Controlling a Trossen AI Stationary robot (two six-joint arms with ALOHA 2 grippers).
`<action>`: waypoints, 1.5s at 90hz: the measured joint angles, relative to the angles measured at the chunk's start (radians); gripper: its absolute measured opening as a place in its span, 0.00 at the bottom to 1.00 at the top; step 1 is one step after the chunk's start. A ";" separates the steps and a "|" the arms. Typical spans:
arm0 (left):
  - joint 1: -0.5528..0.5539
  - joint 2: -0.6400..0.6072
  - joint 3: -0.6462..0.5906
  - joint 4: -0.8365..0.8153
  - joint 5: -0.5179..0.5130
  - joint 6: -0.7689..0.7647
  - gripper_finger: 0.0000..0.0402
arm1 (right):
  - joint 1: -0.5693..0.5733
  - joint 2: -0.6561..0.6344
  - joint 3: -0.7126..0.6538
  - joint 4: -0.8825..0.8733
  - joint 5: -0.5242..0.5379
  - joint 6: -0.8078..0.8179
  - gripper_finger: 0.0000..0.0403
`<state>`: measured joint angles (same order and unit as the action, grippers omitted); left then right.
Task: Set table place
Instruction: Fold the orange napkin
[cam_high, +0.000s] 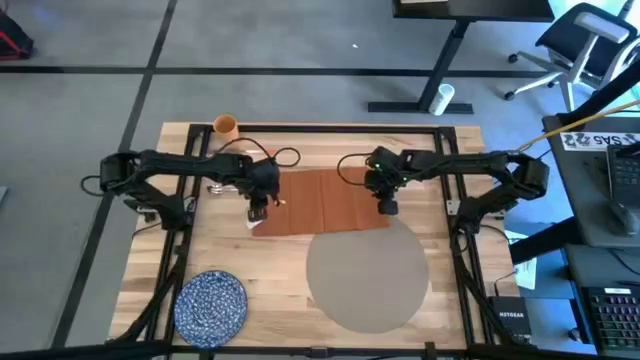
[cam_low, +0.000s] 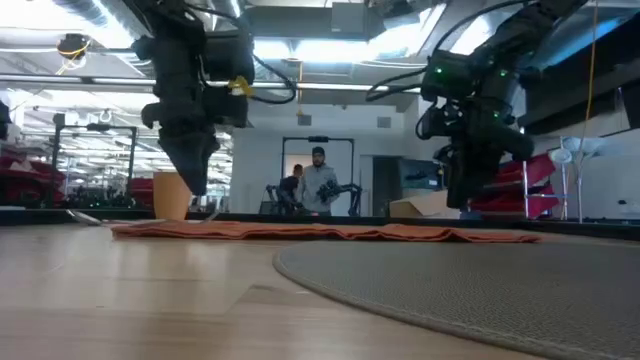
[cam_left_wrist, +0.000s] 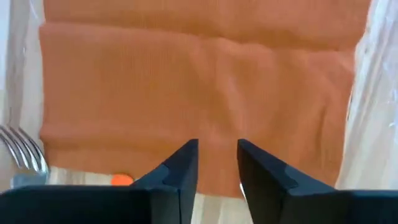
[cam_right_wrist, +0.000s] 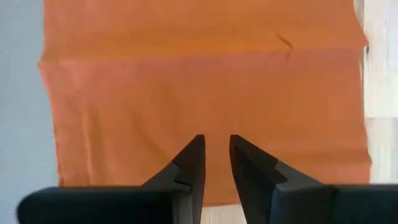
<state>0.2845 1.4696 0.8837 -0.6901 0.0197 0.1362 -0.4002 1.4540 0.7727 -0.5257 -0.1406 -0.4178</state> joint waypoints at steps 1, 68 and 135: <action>0.000 0.003 0.004 -0.001 -0.001 0.001 0.25 | 0.000 0.000 0.000 -0.003 0.000 -0.004 0.15; -0.008 0.195 0.108 -0.030 0.006 0.029 0.25 | 0.000 0.003 0.000 -0.001 0.007 -0.016 0.15; -0.017 0.195 0.108 -0.023 0.006 0.052 0.25 | 0.001 0.010 0.000 -0.010 -0.010 0.044 0.43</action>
<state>0.2673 1.6646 0.9913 -0.7128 0.0257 0.1886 -0.3988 1.4639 0.7723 -0.5361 -0.1508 -0.3733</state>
